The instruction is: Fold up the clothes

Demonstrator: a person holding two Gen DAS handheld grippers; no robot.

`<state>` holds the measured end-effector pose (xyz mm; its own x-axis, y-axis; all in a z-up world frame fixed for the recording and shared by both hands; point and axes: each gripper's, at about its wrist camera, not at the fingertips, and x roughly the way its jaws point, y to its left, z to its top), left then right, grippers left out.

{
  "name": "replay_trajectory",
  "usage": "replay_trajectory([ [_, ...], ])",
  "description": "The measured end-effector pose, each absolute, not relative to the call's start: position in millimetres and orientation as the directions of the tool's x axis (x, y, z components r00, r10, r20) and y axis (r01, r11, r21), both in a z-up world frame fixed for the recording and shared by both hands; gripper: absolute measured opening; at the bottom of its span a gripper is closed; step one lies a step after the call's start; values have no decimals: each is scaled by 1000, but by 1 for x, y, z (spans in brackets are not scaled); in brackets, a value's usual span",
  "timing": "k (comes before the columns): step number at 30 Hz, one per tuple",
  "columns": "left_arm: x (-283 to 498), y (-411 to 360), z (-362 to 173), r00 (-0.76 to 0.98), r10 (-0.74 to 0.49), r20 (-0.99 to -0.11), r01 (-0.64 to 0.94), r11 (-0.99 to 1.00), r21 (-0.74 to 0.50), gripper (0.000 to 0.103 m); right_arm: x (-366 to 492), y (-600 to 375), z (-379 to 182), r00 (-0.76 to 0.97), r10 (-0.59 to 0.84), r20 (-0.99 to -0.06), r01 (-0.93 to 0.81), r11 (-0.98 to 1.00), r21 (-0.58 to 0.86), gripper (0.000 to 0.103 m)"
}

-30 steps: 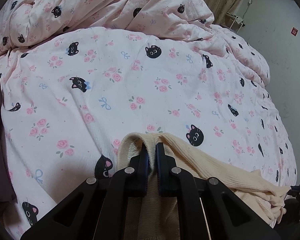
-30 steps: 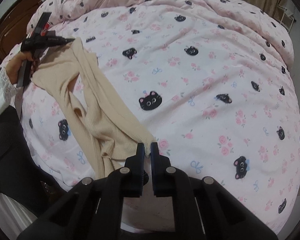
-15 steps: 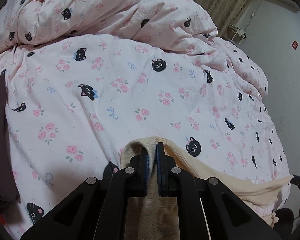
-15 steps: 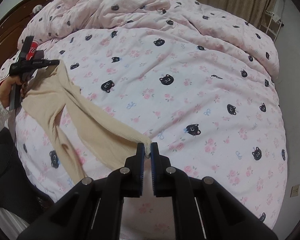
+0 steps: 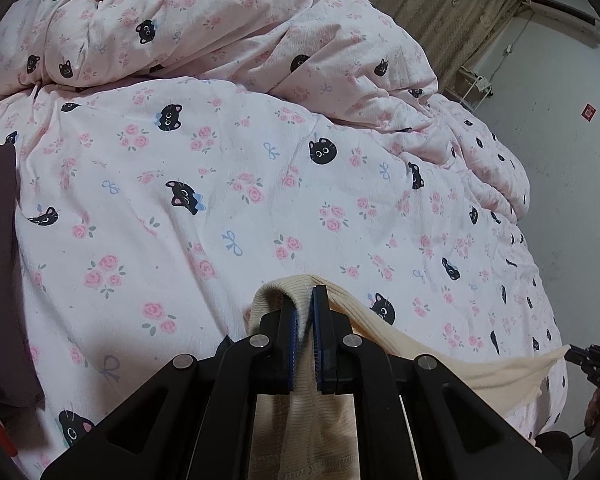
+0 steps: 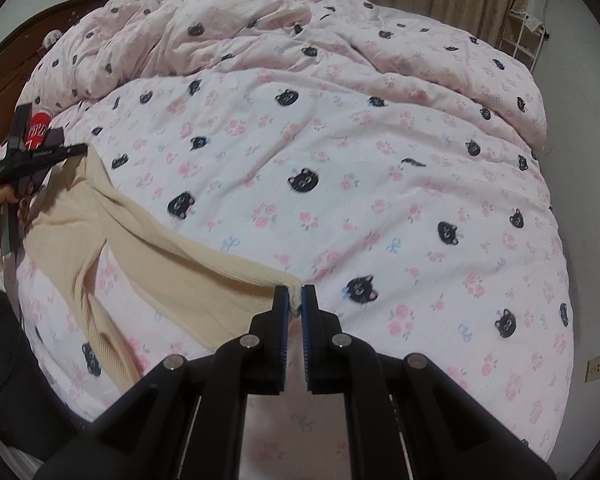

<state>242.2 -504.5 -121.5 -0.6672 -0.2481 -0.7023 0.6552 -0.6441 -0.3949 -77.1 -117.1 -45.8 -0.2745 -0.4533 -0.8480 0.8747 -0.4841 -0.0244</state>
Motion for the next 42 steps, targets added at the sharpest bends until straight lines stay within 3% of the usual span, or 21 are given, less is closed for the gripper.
replay_trajectory([
  [18,249,-521,-128,-669,-300,-680,700,-562,-441,5,-165,-191,-61,-352,-380,-856,822,-562,-88,7],
  [29,246,-529,-147,-621,-298,-725,745,-513,-427,5,-204,-250,-98,-333,-300,-894,823,-555,-120,7],
  [38,249,-533,-158,-615,-279,-738,757,-471,-453,6,-229,-262,-122,-377,-218,-900,773,-610,-176,9],
  [42,252,-534,-156,-622,-275,-733,755,-458,-469,6,-229,-247,-112,-381,-245,-892,767,-622,-157,9],
])
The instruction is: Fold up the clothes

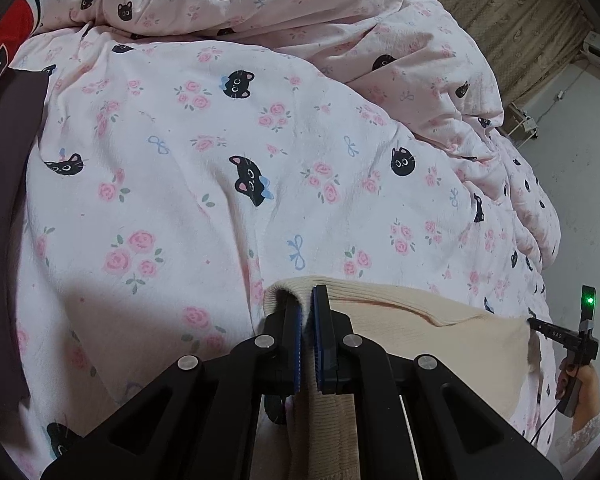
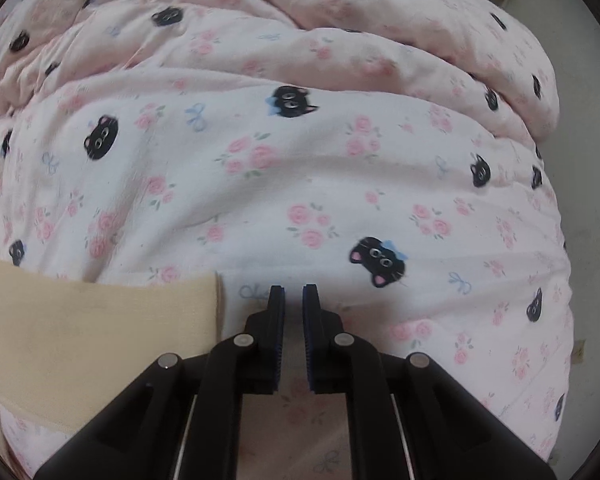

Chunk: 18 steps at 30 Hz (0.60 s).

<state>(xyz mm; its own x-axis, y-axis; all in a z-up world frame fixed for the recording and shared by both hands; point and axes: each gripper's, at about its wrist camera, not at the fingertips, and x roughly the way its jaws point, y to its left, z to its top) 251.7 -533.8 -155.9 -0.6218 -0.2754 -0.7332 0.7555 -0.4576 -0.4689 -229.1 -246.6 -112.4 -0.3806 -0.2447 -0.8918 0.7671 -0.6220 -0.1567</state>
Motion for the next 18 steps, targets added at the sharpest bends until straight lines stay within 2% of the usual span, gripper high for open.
replay_trajectory([
  [1,252,-534,-155,-625,-275,-731,753,-457,-473,6,-229,-243,-110,-382,-251,-890,766,-625,-152,12],
  [6,256,-536,-154,-639,-252,-727,747,-429,-508,7,-226,-225,-100,-386,-281,-879,763,-632,-133,12],
  [13,264,-539,-155,-657,-213,-723,738,-376,-560,11,-183,-219,-111,-381,-280,-881,825,-533,-188,12],
  [16,265,-536,-150,-634,-236,-737,755,-394,-524,21,-165,-217,-115,-379,-279,-882,847,-488,-210,12],
  [18,269,-533,-146,-616,-265,-742,771,-396,-498,38,-153,-215,-118,-378,-278,-883,861,-457,-224,12],
])
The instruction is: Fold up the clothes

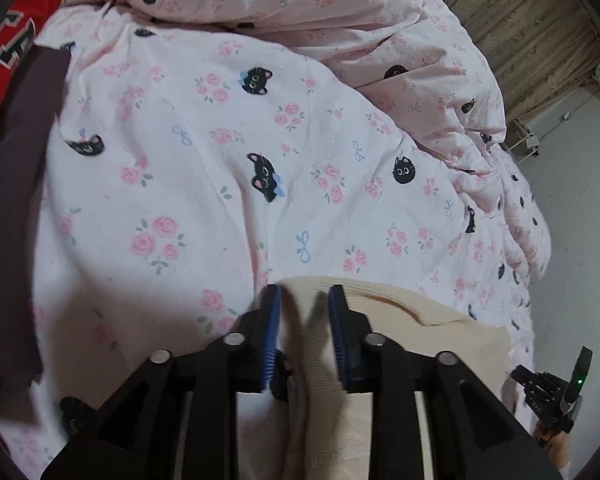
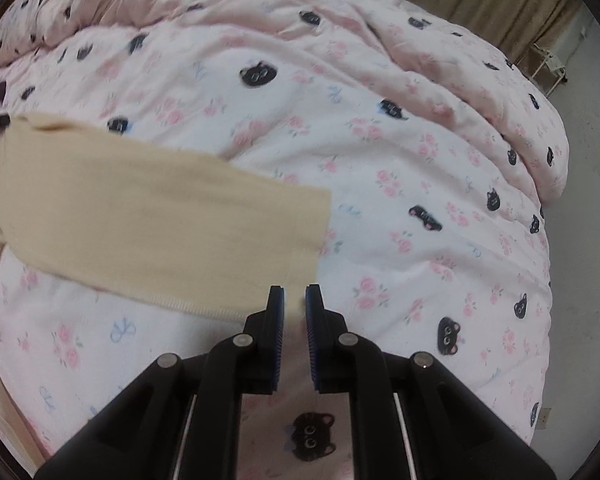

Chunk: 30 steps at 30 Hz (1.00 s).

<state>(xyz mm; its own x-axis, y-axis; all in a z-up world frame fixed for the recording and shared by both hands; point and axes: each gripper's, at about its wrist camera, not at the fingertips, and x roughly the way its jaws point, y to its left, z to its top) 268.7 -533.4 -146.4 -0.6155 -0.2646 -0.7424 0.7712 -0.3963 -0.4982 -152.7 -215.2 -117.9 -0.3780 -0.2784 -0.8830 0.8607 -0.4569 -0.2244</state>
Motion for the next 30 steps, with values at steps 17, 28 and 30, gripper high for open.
replay_trajectory([
  [17,309,-489,-121,-643,-231,-730,719,-511,-471,44,-86,-155,-78,-307,-414,-857,892,-439,-108,34],
  [28,356,-420,-125,-592,-180,-786,685,-627,-372,44,19,-103,-73,-183,-445,-877,962,-265,-66,44],
  [30,358,-413,-128,-576,-182,-797,683,-643,-346,44,30,-94,-74,-170,-437,-883,967,-246,-64,44],
])
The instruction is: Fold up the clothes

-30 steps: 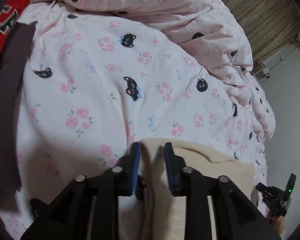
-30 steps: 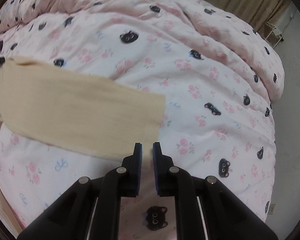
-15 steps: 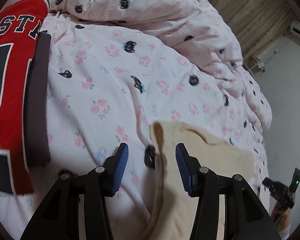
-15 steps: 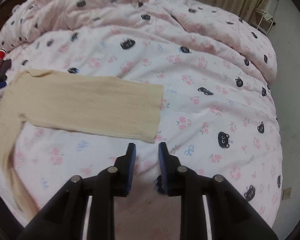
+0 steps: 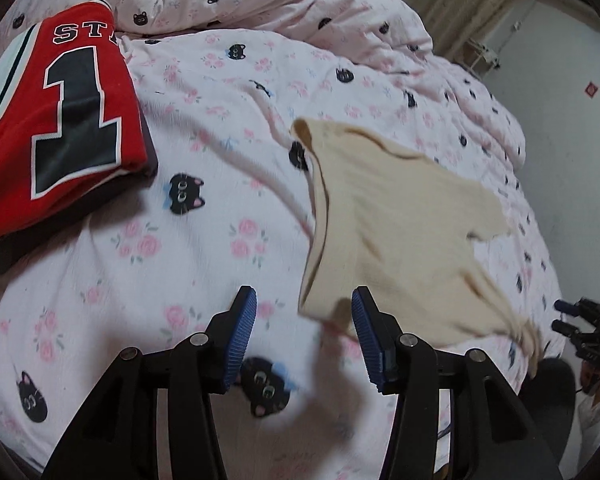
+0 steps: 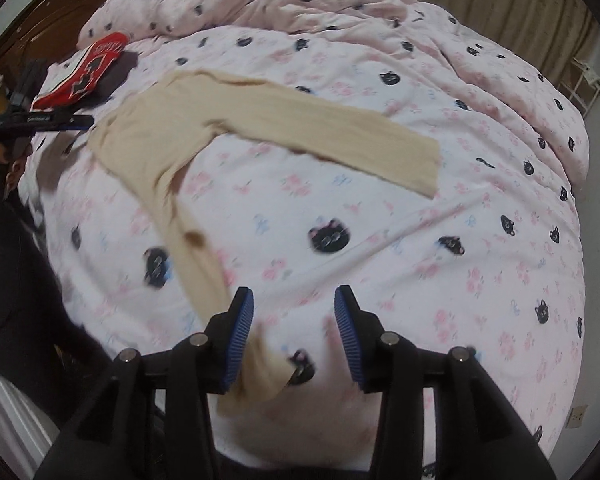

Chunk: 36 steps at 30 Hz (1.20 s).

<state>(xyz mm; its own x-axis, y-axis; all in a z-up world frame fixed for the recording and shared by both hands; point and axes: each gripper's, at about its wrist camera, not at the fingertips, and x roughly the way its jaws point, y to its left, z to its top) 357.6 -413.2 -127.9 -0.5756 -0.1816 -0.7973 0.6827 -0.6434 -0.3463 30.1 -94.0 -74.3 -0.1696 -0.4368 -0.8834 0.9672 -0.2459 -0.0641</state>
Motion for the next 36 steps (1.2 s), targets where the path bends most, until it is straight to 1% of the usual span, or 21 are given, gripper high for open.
replay_trajectory([
  [5,357,-410,-135,-573,-174,-801,674,-656,-340,45,52,-74,-79,-137,-413,-901,976,-212,-52,44],
  [14,350,-413,-137,-590,-170,-789,673,-643,-365,54,66,-53,-95,-125,-396,-910,971,-238,-29,44],
  [17,346,-412,-138,-590,-172,-789,673,-645,-363,58,72,-54,-103,-118,-385,-915,971,-238,-25,42],
  [19,343,-413,-139,-586,-171,-792,675,-644,-360,58,75,-56,-110,-122,-374,-919,970,-243,-29,41],
  [20,343,-413,-140,-585,-172,-793,676,-643,-360,58,75,-57,-112,-120,-369,-922,969,-247,-27,40],
  [21,343,-413,-140,-586,-171,-792,676,-642,-362,59,76,-58,-115,-118,-365,-924,968,-250,-24,35],
  [22,343,-413,-140,-587,-171,-791,677,-640,-364,59,76,-59,-118,-115,-360,-926,967,-254,-22,27],
  [23,343,-414,-141,-589,-170,-790,677,-638,-367,59,76,-60,-120,-117,-353,-928,966,-256,-24,22],
  [24,344,-414,-141,-591,-169,-788,677,-635,-371,59,76,-61,-121,-122,-344,-931,966,-257,-32,10],
  [25,344,-414,-141,-594,-168,-787,676,-634,-376,59,75,-61,-120,-125,-342,-931,965,-259,-35,3],
  [31,346,-415,-142,-603,-163,-780,671,-633,-386,60,56,-62,-90,-149,-398,-905,955,-295,-28,3],
  [36,346,-415,-143,-604,-164,-780,674,-627,-390,60,41,-66,-80,-162,-399,-903,951,-307,-35,3],
])
